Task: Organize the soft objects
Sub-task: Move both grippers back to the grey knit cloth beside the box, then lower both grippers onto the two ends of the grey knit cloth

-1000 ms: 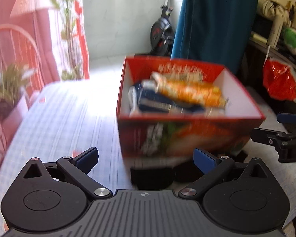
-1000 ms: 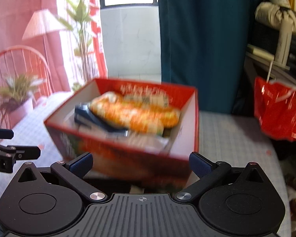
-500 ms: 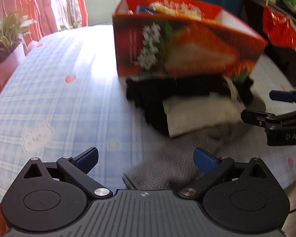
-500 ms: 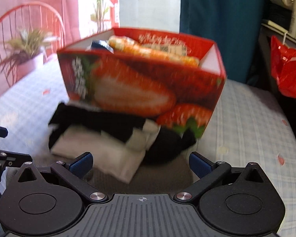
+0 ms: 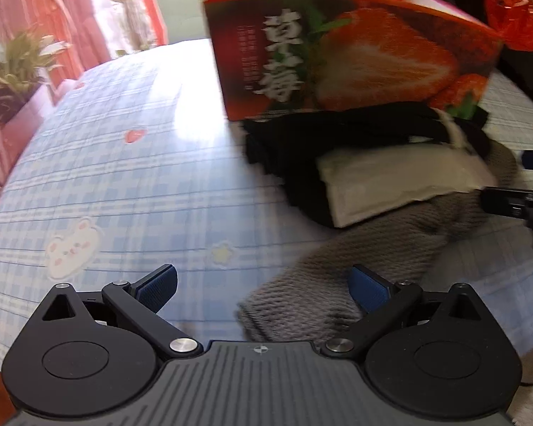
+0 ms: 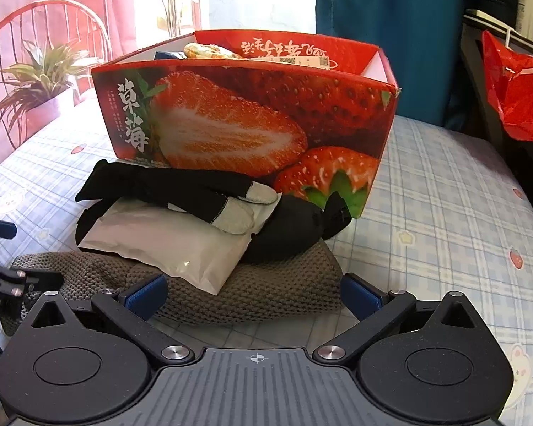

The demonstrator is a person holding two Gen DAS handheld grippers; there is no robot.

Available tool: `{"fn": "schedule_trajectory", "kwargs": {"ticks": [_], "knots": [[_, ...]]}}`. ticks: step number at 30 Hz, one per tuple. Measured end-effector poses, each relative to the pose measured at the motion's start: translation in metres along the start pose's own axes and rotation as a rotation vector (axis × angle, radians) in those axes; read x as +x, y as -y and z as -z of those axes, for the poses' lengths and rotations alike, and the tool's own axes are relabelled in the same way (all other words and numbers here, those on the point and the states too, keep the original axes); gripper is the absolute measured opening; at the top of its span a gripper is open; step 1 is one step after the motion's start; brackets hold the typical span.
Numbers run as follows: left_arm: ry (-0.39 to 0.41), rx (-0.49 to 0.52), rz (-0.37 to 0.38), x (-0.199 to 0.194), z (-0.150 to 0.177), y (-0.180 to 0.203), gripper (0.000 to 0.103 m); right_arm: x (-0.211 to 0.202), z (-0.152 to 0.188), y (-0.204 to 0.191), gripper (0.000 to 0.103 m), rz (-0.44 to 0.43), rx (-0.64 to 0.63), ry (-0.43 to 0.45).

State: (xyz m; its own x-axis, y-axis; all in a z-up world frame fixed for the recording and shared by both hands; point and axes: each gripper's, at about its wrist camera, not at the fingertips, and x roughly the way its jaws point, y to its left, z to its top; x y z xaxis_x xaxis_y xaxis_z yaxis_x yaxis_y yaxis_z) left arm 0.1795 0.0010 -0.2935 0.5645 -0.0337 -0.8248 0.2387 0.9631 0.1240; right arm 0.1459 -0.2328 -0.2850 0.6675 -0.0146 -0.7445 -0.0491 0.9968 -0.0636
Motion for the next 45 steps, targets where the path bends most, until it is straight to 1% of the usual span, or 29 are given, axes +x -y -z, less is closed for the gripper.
{"fn": "schedule_trajectory", "kwargs": {"ticks": [1, 3, 4, 8, 11, 15, 17, 21, 24, 27, 31, 34, 37, 41, 42, 43, 45], "knots": [[0.001, -0.011, -0.003, 0.002, -0.002, -0.004, 0.103, 0.000, 0.000, -0.001, 0.092, 0.006, -0.009, 0.011], [-0.001, -0.028, 0.000, 0.005, -0.005, -0.009, 0.103, 0.000, -0.001, -0.002, 0.086, 0.025, -0.036, 0.026], [-0.001, -0.030, 0.001, 0.006, -0.007, -0.011, 0.103, 0.000, -0.001, -0.002, 0.083, 0.021, -0.044, 0.028], [0.019, -0.013, -0.007, 0.009, -0.009, -0.009, 0.103, 0.002, -0.002, 0.001, 0.082, 0.004, -0.040, 0.024], [0.015, -0.038, 0.003, 0.012, -0.012, -0.012, 0.103, 0.003, 0.001, 0.000, 0.082, 0.001, -0.053, 0.017], [0.013, -0.062, 0.013, 0.013, -0.012, -0.014, 0.103, -0.002, 0.005, -0.010, 0.082, -0.014, -0.134, 0.042], [0.011, -0.065, 0.012, 0.013, -0.013, -0.014, 0.103, 0.001, 0.004, -0.014, 0.082, -0.021, -0.157, 0.028], [-0.010, -0.079, 0.000, 0.008, -0.015, -0.014, 0.103, 0.014, 0.000, -0.001, 0.084, -0.044, -0.073, -0.013], [-0.004, -0.092, -0.013, -0.004, -0.017, -0.015, 0.103, 0.019, 0.006, -0.002, 0.084, -0.047, -0.076, -0.010], [0.002, -0.096, 0.031, -0.020, -0.016, -0.016, 0.103, 0.019, 0.009, -0.003, 0.080, -0.046, -0.053, -0.009], [-0.007, -0.056, 0.073, -0.030, -0.008, -0.004, 0.103, 0.015, 0.011, -0.004, 0.073, -0.043, -0.033, -0.022], [-0.026, -0.010, 0.092, -0.026, -0.001, 0.007, 0.103, 0.012, 0.013, -0.008, 0.070, -0.029, -0.024, -0.025], [-0.054, 0.032, 0.061, -0.014, 0.007, 0.014, 0.103, 0.010, 0.014, -0.010, 0.068, -0.022, -0.016, -0.036], [-0.048, -0.007, 0.085, -0.009, 0.010, 0.004, 0.103, 0.005, 0.018, -0.012, 0.067, -0.021, 0.001, -0.041], [-0.046, -0.013, 0.083, -0.008, 0.009, 0.002, 0.103, 0.004, 0.019, -0.013, 0.067, -0.022, 0.001, -0.043], [-0.043, -0.018, 0.077, -0.007, 0.009, -0.001, 0.103, 0.003, 0.020, -0.015, 0.067, -0.028, 0.007, -0.070], [-0.040, -0.029, 0.065, -0.004, 0.007, -0.007, 0.103, 0.001, 0.019, -0.016, 0.067, -0.039, 0.020, -0.075]]}}
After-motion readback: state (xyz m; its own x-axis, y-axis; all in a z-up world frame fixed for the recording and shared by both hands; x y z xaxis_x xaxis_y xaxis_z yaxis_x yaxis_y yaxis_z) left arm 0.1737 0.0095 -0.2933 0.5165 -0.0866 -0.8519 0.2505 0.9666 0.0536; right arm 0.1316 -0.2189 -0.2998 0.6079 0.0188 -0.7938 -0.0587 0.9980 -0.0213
